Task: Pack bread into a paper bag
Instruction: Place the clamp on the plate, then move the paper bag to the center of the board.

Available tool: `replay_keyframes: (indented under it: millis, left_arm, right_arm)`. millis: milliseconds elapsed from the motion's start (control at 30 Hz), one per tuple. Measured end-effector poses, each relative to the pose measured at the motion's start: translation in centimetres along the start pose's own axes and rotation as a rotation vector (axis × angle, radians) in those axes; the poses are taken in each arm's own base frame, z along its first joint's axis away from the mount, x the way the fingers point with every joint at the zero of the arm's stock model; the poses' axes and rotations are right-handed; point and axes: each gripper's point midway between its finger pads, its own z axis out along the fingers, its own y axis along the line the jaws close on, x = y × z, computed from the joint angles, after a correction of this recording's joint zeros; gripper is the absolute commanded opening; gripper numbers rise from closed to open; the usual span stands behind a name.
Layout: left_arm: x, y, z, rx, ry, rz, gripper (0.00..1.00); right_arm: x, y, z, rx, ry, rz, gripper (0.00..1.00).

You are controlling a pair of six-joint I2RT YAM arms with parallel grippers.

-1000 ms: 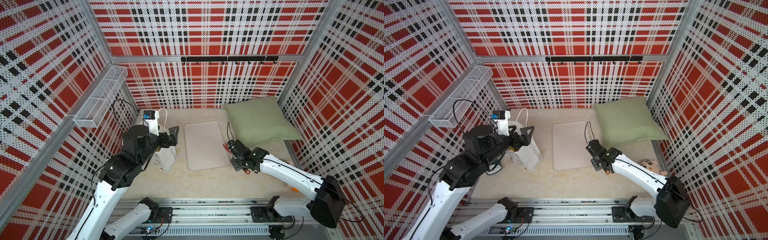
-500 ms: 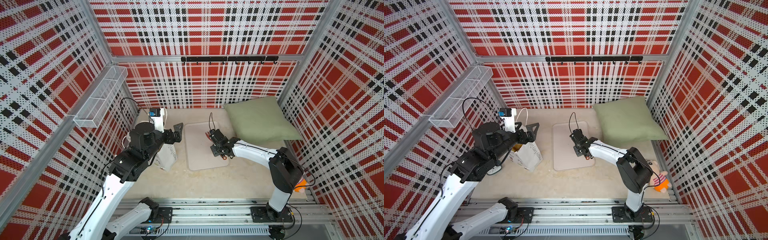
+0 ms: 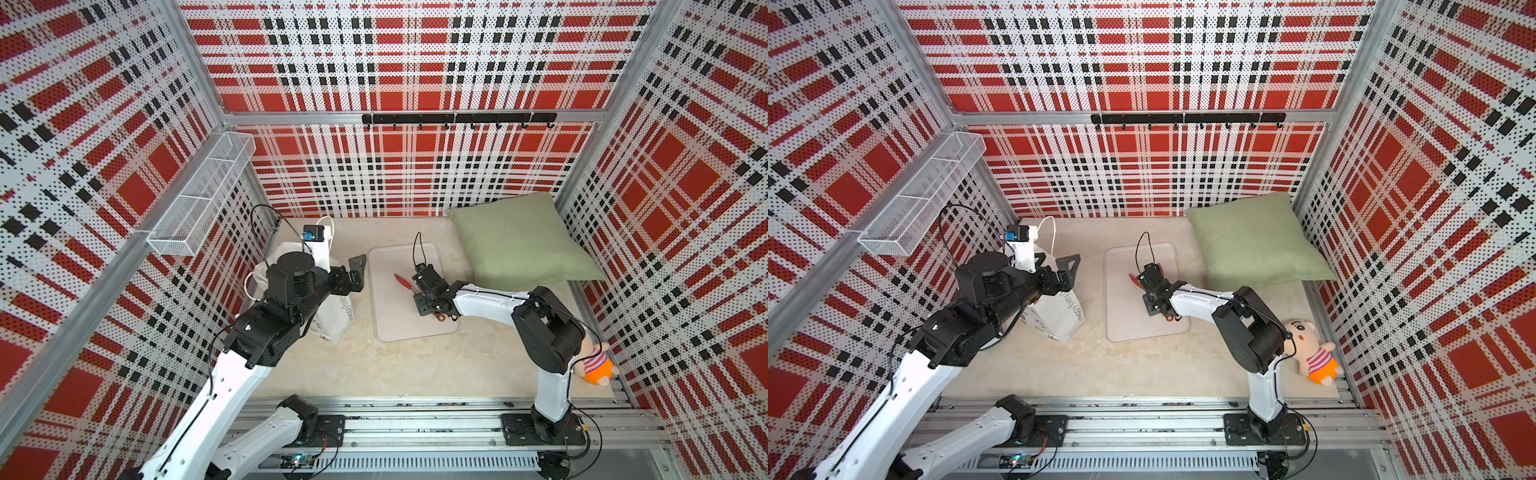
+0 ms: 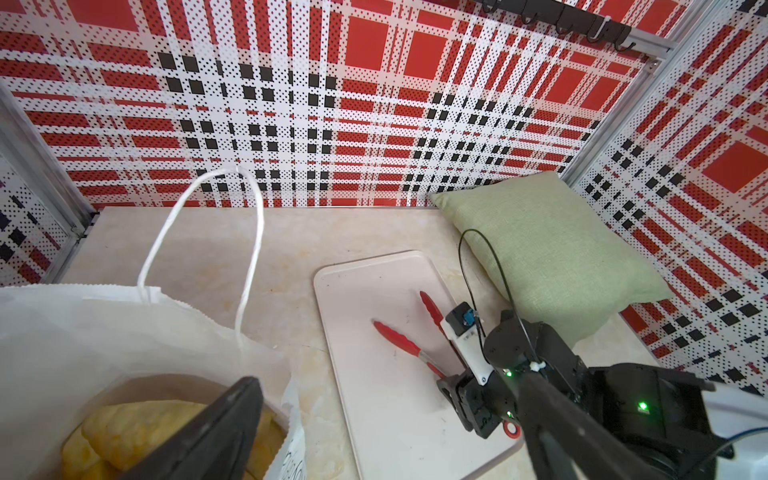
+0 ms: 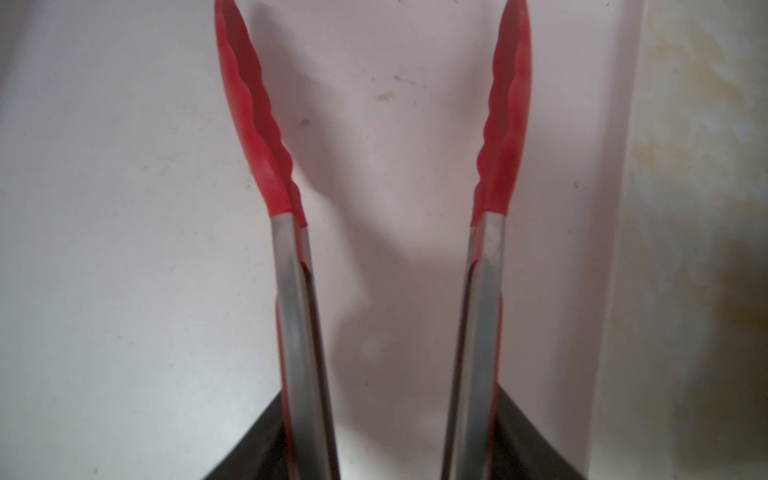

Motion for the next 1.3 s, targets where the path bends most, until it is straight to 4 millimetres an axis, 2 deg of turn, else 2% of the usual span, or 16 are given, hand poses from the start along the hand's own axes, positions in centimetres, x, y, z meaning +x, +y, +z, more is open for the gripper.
replay_keyframes:
  millis: [100,133,167,400,567,767,867,933,1000,1100,1167,1233,1267,1300]
  left_arm:
    - [-0.2,0.2,-0.2,-0.009,-0.008,0.000,0.99]
    - [-0.2,0.2,-0.2,-0.011,-0.010,-0.001,0.99]
    - [-0.2,0.2,-0.2,-0.012,-0.011,-0.001,0.99]
    - [-0.3,-0.2,0.1,0.009,-0.018,-0.001,0.99]
    - [0.6,-3.1,1.4,0.109,0.002,0.031,0.99]
    - [2.1,-8.4,2.4,0.199,0.000,0.170,0.99]
    - [3.1,-9.2,3.6,0.197,-0.013,0.236,0.99]
    - [4.5,-9.6,4.9,0.196,-0.016,0.281,0.99]
    - [6.9,-9.7,6.8,0.186,-0.001,0.331,0.99]
    - [11.2,-8.8,9.7,0.149,0.030,0.395,0.99]
    - [14.4,-7.1,11.2,0.112,0.058,0.432,0.99]
    - [16.7,-3.5,12.1,0.051,0.069,0.429,0.99]
    - [17.6,-1.1,12.4,0.010,0.068,0.410,0.99]
    - [18.0,2.3,12.4,-0.050,0.054,0.376,0.99]
  right_arm:
    - [0.4,0.1,-0.5,-0.006,-0.008,-0.005,0.92]
    - [0.4,0.1,-1.0,-0.009,-0.017,-0.006,0.98]
    - [0.4,0.2,-1.5,-0.013,-0.024,-0.006,1.00]
    - [-1.4,-0.9,-6.7,-0.010,-0.145,0.024,1.00]
    - [-1.5,-5.0,-11.1,0.109,-0.269,0.064,1.00]
    - [0.4,-11.4,-14.2,0.287,-0.356,0.084,1.00]
    - [0.4,-14.1,-16.4,0.350,-0.439,0.113,1.00]
    - [0.0,-15.6,-17.9,0.380,-0.503,0.144,1.00]
    - [-0.5,-17.2,-19.0,0.420,-0.559,0.181,1.00]
    - [-0.7,-18.8,-19.6,0.476,-0.590,0.208,1.00]
    - [-0.5,-19.3,-19.4,0.503,-0.596,0.210,1.00]
    - [-0.1,-19.7,-19.1,0.520,-0.608,0.207,1.00]
    - [0.2,-19.9,-18.9,0.526,-0.615,0.204,1.00]
    - [0.6,-20.2,-18.6,0.533,-0.617,0.208,1.00]
